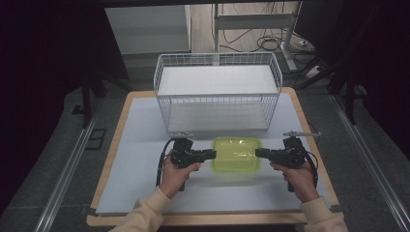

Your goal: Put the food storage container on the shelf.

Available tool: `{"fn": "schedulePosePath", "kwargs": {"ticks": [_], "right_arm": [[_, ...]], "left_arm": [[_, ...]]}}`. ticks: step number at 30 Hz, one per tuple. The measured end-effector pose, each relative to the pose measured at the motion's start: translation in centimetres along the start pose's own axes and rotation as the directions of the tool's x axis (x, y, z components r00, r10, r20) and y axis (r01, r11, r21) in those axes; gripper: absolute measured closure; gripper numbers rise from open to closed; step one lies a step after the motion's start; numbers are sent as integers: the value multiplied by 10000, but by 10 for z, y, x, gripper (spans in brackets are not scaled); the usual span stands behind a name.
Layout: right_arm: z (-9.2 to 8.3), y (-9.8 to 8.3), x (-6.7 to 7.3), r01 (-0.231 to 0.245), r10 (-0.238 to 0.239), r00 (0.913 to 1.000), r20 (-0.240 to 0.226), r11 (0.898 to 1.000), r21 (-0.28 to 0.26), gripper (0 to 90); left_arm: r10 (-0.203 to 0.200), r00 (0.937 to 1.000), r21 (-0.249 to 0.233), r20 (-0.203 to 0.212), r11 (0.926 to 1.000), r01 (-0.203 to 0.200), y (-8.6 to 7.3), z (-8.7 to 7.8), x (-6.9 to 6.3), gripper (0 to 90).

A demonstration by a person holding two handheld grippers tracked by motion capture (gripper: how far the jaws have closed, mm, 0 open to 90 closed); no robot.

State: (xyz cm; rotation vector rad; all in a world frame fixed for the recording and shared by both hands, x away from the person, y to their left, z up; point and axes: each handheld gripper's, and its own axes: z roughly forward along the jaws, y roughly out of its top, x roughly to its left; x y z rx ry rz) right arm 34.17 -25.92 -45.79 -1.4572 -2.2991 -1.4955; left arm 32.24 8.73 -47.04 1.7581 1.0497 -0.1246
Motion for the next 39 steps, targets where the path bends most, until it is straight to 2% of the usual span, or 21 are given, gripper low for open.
{"fn": "schedulePosePath", "kwargs": {"ticks": [16, 39], "right_arm": [[-9, 6, 12, 371, -371, 9993, -21, 9988, -305, 790], [-9, 20, 25, 631, -648, 9977, -219, 9954, -721, 792]], "left_arm": [[336, 9994, -345, 16, 9988, -335, 5, -12, -9, 806], [441, 9990, -771, -41, 9960, -443, 12, -29, -12, 805]]}}
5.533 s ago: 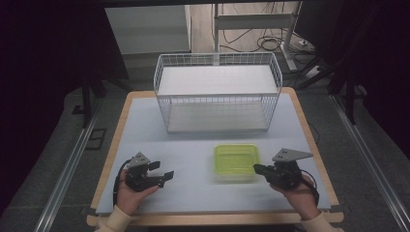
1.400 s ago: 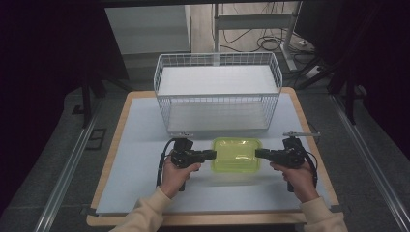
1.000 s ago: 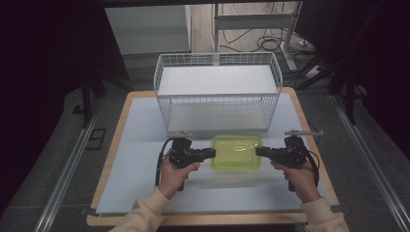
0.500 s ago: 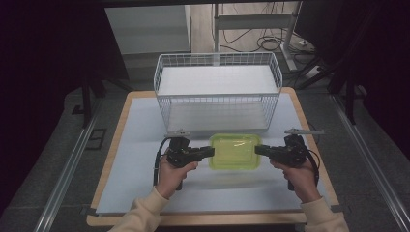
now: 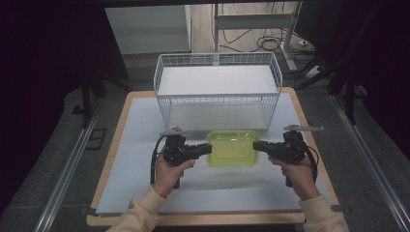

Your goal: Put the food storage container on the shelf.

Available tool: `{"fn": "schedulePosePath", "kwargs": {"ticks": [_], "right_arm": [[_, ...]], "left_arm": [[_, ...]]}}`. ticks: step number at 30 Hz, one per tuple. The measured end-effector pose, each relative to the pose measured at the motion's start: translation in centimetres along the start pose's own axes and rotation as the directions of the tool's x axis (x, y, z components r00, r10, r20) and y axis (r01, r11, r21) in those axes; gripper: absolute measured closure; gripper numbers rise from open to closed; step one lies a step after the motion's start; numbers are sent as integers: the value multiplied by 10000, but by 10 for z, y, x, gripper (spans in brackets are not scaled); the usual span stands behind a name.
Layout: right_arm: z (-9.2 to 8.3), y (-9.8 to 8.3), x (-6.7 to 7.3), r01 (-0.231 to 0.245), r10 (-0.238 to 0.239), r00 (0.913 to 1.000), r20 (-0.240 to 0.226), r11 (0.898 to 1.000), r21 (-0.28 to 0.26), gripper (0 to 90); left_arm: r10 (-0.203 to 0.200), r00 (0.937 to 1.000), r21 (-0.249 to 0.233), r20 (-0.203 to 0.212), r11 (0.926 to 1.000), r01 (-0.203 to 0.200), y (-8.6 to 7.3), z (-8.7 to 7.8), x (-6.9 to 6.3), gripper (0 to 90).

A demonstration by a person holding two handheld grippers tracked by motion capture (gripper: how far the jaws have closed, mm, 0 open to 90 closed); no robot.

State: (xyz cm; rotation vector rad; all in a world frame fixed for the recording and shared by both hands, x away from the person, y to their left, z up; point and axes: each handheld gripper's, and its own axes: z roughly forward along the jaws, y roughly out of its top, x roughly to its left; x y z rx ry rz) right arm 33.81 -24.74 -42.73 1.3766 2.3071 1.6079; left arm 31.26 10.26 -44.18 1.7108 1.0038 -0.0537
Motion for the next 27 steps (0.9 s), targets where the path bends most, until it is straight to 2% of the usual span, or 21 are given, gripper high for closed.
{"fn": "schedulePosePath", "kwargs": {"ticks": [5, 11, 20, 27], "right_arm": [[3, 7, 2, 70, -70, 9999, -123, 10000, -32, 791], [7, 17, 8, 222, -223, 9997, -65, 9997, -43, 792], [0, 32, 18, 402, -404, 9992, -35, 9986, -329, 792], [-4, 46, 25, 552, -554, 9985, -13, 9971, -518, 791]], "left_arm": [[10, 10000, -91, -51, 10000, -10, 3, -4, 1, 804], [-61, 9999, -237, -81, 9997, 59, 9, -11, 4, 805], [311, 9995, -410, -92, 9987, -314, 26, -20, -2, 805], [441, 9990, -578, -122, 9973, -448, 39, -27, -5, 805]]}}
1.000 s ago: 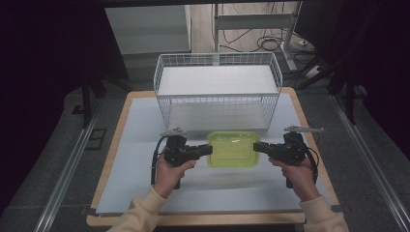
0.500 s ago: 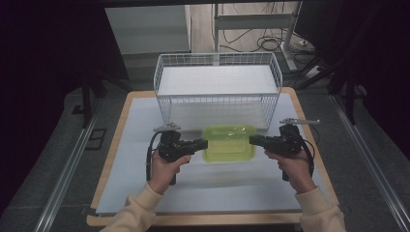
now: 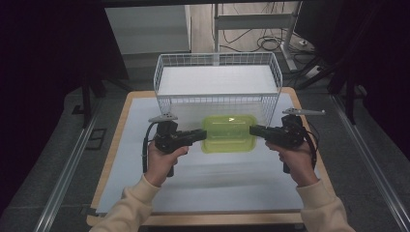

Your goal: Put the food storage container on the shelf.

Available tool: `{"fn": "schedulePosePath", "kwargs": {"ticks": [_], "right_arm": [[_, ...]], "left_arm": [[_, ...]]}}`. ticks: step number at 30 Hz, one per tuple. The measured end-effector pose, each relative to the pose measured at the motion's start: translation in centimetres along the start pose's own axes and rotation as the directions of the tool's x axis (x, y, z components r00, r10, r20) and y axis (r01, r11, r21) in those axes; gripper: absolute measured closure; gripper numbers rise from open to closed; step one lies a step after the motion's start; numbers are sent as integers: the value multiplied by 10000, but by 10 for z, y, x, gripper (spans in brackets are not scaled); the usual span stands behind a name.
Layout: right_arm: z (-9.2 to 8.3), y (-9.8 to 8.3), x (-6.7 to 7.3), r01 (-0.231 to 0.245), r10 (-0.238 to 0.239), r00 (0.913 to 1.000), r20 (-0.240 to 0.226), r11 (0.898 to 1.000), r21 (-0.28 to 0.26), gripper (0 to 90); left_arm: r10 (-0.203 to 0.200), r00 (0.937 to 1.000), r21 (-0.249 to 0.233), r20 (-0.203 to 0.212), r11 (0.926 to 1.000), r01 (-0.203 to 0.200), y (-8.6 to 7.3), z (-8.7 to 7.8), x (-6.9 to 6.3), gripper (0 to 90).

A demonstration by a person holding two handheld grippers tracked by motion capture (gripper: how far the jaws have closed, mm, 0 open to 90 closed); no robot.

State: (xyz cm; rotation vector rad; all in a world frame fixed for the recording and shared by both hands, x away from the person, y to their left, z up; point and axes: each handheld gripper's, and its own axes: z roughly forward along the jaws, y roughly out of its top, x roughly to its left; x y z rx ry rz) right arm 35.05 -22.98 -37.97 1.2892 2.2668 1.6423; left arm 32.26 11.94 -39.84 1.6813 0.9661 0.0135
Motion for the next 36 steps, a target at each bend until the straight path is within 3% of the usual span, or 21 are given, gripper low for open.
{"fn": "schedulePosePath", "kwargs": {"ticks": [19, 29, 36], "right_arm": [[1, 26, 6, 133, -132, 9998, 129, 9998, -115, 792], [2, 35, 1, -26, 27, 10000, 63, 9998, -213, 792], [6, 44, 0, -23, 27, 9999, 145, 9996, -268, 792]], "left_arm": [[-119, 9999, -221, 71, 9997, 121, 21, -5, 3, 806], [-80, 10000, -227, -12, 9997, 79, 33, -3, 3, 806], [-118, 9999, -262, -70, 9996, 116, 44, -2, 10, 808]]}}
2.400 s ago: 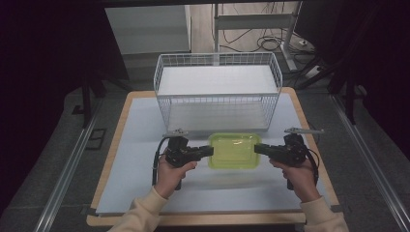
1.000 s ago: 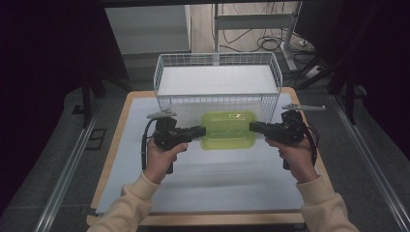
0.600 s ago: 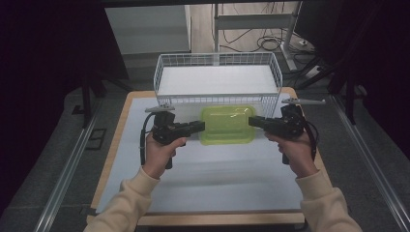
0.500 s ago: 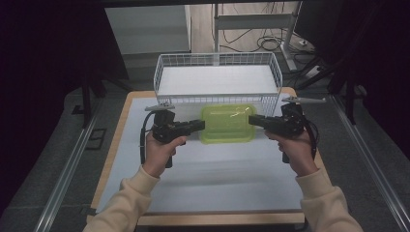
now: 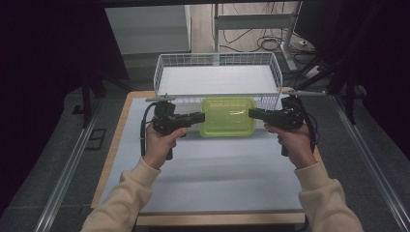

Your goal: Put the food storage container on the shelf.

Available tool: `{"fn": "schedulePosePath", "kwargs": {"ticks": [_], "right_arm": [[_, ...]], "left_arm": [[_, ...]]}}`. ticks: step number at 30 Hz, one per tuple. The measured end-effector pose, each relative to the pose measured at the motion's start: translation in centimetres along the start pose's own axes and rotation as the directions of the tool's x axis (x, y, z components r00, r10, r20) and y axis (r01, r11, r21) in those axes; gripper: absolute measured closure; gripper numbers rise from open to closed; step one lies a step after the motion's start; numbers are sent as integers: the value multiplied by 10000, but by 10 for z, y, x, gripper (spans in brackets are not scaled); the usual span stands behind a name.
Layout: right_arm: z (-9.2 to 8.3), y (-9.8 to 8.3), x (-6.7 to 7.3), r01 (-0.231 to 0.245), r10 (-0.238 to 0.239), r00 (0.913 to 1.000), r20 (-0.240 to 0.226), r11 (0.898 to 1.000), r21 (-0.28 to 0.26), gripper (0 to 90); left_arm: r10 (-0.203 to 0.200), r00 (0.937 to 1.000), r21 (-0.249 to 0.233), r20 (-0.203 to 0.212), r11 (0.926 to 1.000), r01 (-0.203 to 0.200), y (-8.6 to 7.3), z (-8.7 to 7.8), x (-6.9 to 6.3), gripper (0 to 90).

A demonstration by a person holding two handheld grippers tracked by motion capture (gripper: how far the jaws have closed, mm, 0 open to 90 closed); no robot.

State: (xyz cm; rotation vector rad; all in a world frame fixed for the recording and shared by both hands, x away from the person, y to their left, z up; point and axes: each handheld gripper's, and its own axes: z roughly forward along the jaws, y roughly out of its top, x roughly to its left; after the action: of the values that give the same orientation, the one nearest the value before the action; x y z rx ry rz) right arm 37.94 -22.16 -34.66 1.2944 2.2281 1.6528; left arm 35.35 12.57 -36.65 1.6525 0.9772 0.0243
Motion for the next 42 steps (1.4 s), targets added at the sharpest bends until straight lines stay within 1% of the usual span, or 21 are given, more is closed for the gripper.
{"fn": "schedulePosePath", "kwargs": {"ticks": [4, 8, 13, 19, 20, 24, 25, 27, 29, 31, 33, 35, 36, 39, 42], "right_arm": [[2, 8, 2, 100, -99, 9999, 81, 9999, -42, 792], [5, 16, 2, 150, -149, 9999, 68, 9998, -97, 792], [10, 24, 0, 74, -73, 10000, 49, 9999, -131, 792], [12, 34, 1, 150, -147, 9998, 127, 9997, -179, 792], [12, 36, 1, 170, -168, 9998, 132, 9997, -177, 792], [16, 46, 1, 173, -170, 9997, 186, 9997, -167, 792], [16, 48, 2, 170, -167, 9997, 198, 9997, -155, 792], [17, 53, 2, 175, -171, 9997, 180, 9996, -223, 792], [18, 57, 1, 127, -125, 9999, 109, 9995, -278, 792], [20, 61, -1, 18, -17, 10000, 63, 9997, -261, 792], [21, 64, -1, 39, -35, 9999, 148, 9996, -293, 792], [23, 69, -1, 124, -117, 9996, 256, 9995, -281, 792], [23, 70, -1, 84, -76, 9997, 249, 9995, -304, 792], [28, 73, -6, -60, 66, 9995, 298, 9998, -204, 792], [31, 76, -9, -68, 77, 9994, 347, 9996, -256, 792]], "left_arm": [[-87, 9999, -95, 55, 9999, 87, 7, -1, 4, 809], [-60, 9999, -142, 117, 9999, 62, 14, -2, 8, 809], [-37, 10000, -86, -14, 10000, 37, 22, -1, 11, 809], [-79, 10000, -140, 37, 9999, 80, 32, -1, 15, 810], [-170, 9998, -167, 55, 9997, 171, 34, -1, 16, 810], [-156, 9999, -193, 6, 9997, 156, 41, -2, 20, 810], [-235, 9997, -225, 24, 9995, 236, 43, -2, 20, 810], [-202, 9998, -266, 29, 9994, 203, 47, -3, 21, 810], [-248, 9997, -327, 36, 9992, 249, 51, -4, 22, 810], [-209, 9998, -345, -16, 9992, 208, 56, -4, 22, 810], [-199, 9998, -342, -77, 9992, 196, 59, -3, 24, 811], [-316, 9995, -378, -12, 9988, 315, 62, -1, 27, 812], [-364, 9993, -352, 4, 9987, 364, 64, 0, 30, 811], [-300, 9995, -220, -113, 9993, 297, 69, 4, 34, 812], [-332, 9994, -191, -108, 9993, 330, 73, 6, 37, 812]]}}
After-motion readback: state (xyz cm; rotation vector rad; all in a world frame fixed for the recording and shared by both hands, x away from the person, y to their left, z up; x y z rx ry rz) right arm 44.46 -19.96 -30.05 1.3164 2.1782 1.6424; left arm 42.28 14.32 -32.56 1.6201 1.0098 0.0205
